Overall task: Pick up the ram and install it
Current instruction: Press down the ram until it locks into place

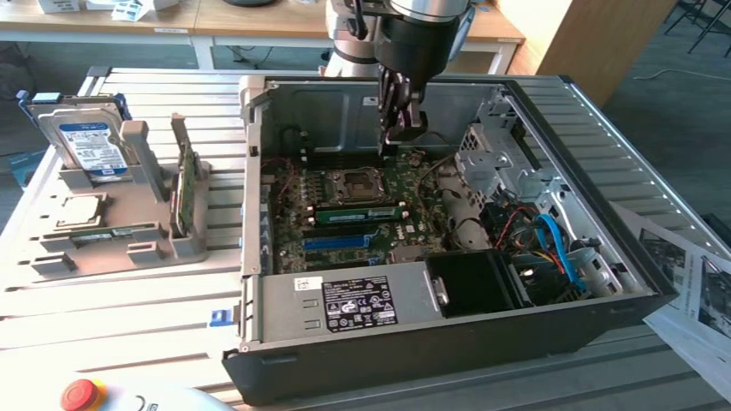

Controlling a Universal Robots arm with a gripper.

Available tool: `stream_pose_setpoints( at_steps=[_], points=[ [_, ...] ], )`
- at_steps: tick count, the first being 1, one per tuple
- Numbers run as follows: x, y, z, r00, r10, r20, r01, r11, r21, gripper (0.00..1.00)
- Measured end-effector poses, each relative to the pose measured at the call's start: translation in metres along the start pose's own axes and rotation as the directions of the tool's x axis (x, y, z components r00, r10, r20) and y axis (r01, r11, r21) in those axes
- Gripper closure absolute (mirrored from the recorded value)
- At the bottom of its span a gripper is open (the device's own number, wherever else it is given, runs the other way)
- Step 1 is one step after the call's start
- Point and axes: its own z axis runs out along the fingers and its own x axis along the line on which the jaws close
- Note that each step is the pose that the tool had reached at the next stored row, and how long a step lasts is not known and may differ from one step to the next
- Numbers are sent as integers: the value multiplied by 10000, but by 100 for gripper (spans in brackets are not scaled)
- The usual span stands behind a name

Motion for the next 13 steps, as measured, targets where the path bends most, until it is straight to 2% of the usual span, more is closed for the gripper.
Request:
stream_pose_setpoints(
  at_steps=[13],
  points=[
    [0,-7,-1,10000,-1,-1,1,10000,0,89]
  ],
)
